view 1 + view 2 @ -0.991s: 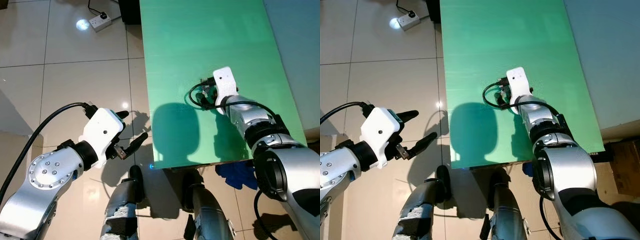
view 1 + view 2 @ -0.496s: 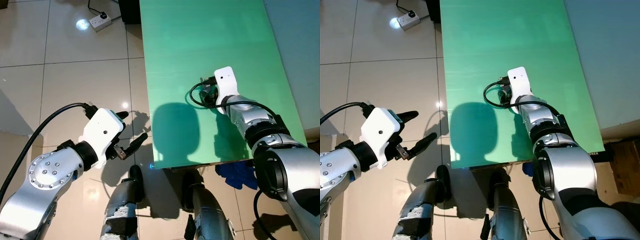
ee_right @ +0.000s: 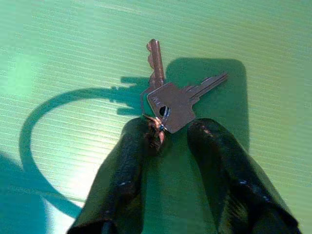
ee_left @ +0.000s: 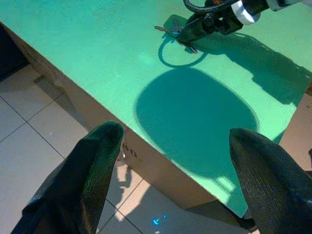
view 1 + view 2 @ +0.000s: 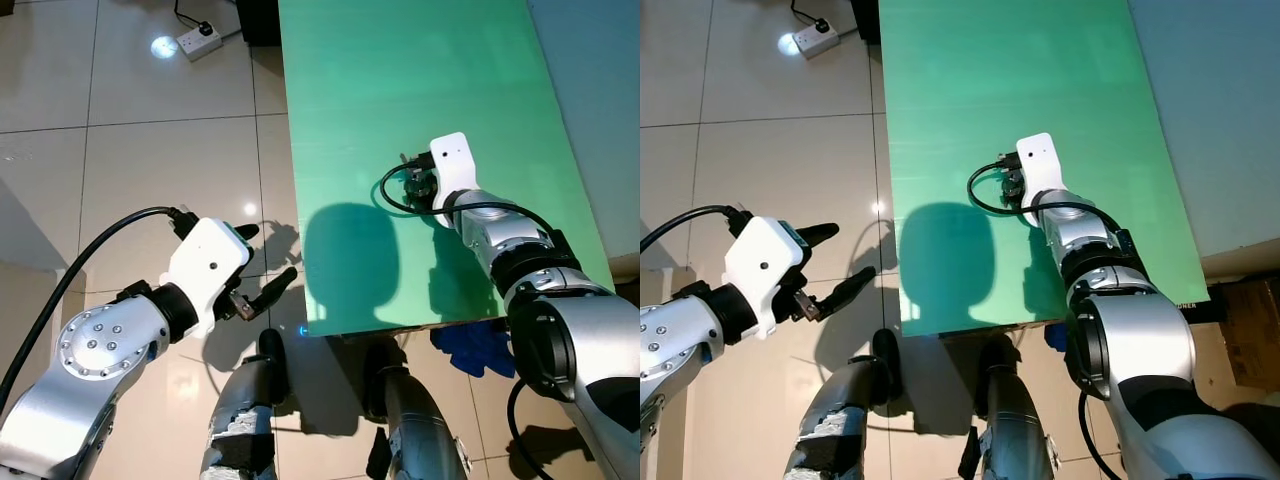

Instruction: Hang keys on a hook

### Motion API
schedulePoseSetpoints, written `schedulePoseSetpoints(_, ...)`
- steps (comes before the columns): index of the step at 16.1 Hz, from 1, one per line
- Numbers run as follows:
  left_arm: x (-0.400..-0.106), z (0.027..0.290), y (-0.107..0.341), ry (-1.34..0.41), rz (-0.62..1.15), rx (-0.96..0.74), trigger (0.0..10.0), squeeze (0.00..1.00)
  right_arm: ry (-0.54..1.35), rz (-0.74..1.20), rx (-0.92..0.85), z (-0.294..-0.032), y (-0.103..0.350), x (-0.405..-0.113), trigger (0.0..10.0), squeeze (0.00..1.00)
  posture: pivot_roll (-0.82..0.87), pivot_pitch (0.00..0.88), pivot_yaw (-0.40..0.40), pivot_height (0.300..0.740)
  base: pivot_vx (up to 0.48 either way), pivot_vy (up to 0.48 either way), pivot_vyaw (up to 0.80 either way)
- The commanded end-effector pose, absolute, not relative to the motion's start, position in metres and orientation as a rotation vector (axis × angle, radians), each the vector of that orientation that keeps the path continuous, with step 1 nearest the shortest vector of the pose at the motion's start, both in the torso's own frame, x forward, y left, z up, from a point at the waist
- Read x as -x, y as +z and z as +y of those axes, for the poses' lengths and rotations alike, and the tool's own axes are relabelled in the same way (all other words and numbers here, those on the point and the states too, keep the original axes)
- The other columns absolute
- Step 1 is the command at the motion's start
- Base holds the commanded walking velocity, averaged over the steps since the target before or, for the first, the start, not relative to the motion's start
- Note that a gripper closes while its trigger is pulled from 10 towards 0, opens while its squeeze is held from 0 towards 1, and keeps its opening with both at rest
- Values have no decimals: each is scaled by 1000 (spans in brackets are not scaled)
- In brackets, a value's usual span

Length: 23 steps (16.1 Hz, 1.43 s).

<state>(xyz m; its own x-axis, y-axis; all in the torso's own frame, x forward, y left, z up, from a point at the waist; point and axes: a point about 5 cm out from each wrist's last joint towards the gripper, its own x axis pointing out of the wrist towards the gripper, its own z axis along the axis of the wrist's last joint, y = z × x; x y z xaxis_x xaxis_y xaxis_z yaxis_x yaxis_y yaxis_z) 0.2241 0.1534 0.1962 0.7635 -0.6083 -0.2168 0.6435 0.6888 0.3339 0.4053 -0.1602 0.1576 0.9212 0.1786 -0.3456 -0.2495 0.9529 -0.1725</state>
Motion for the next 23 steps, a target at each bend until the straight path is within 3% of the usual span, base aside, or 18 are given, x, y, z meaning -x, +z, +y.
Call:
schedulePoseSetpoints(1,-218,149,194,-729,96,-412,10000,0,214,373,209,-167,145,-400,0,0,164,498,-34,740,0,0,0)
schedulePoseSetpoints(17,-220,143,192,-729,81,-394,10000,0,232,323,210,-173,152,-402,0,0,136,486,-43,740,0,0,0)
schedulePoseSetpoints(23,-248,138,181,-562,-8,-295,10000,0,272,85,41,-183,174,-402,0,0,39,251,-42,740,0,0,0)
